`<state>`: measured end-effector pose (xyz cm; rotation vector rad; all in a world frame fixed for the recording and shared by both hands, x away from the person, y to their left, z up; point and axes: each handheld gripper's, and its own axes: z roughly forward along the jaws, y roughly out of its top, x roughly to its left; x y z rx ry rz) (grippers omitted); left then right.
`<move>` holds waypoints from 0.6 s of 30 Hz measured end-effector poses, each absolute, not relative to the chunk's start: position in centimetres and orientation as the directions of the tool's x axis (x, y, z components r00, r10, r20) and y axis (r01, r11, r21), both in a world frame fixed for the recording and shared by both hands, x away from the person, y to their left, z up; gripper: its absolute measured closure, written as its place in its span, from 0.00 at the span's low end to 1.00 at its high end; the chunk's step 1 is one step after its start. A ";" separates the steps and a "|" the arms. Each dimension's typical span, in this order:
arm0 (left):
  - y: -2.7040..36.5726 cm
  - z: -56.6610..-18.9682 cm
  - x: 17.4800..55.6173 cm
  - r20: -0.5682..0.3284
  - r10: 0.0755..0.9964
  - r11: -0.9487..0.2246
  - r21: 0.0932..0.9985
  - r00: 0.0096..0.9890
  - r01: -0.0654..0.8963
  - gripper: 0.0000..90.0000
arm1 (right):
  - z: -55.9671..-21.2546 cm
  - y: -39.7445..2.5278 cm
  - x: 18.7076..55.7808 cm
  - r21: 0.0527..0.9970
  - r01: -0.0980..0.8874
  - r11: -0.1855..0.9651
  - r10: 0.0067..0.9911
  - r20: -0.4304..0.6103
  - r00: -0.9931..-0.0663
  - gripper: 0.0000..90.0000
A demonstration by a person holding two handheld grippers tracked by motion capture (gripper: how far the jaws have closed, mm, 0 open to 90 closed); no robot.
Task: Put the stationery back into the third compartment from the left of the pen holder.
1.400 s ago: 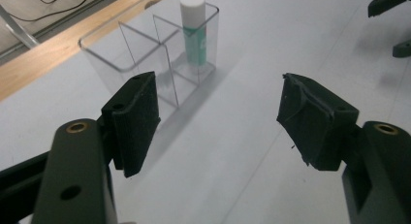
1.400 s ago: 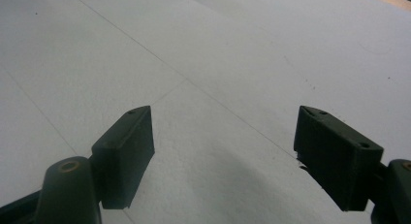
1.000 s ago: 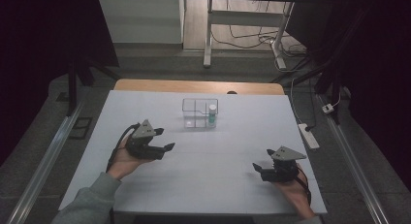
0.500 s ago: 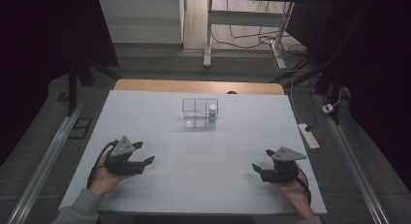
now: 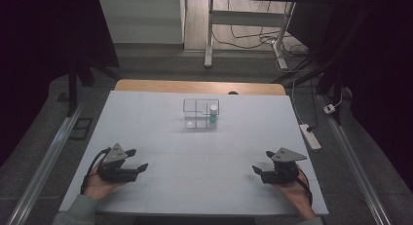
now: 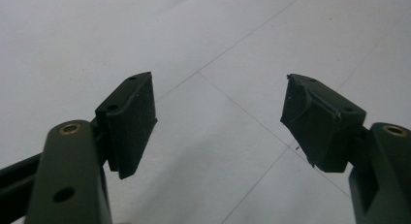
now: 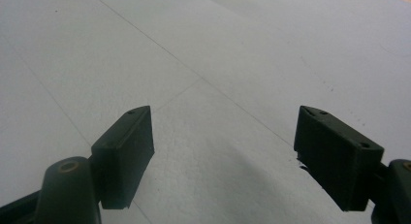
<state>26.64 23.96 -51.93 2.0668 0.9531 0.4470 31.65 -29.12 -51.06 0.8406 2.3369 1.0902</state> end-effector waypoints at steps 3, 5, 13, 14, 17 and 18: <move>23.9 -51.9 26.7 -0.011 0.758 -0.396 0.787 0.652 0.474 0.30 | -51.1 -29.1 31.7 0.790 0.342 0.510 0.675 -0.120 -0.728 0.24; 23.9 -51.9 26.7 -0.012 0.758 -0.395 0.788 0.652 0.473 0.30 | -51.1 -29.1 31.6 0.787 0.341 0.514 0.674 -0.124 -0.729 0.24; 24.0 -51.9 26.7 -0.008 0.761 -0.388 0.795 0.648 0.466 0.30 | -51.1 -28.9 31.6 0.784 0.338 0.520 0.666 -0.124 -0.736 0.24; 24.0 -51.9 26.7 -0.007 0.762 -0.389 0.795 0.648 0.465 0.30 | -51.1 -29.0 31.6 0.785 0.335 0.522 0.664 -0.127 -0.737 0.24; 24.0 -51.8 26.7 -0.006 0.761 -0.389 0.795 0.648 0.465 0.30 | -51.2 -28.9 31.6 0.784 0.337 0.521 0.664 -0.124 -0.737 0.24; 24.0 -51.8 26.7 -0.006 0.762 -0.389 0.796 0.648 0.465 0.30 | -51.2 -28.9 31.6 0.783 0.336 0.523 0.663 -0.125 -0.738 0.24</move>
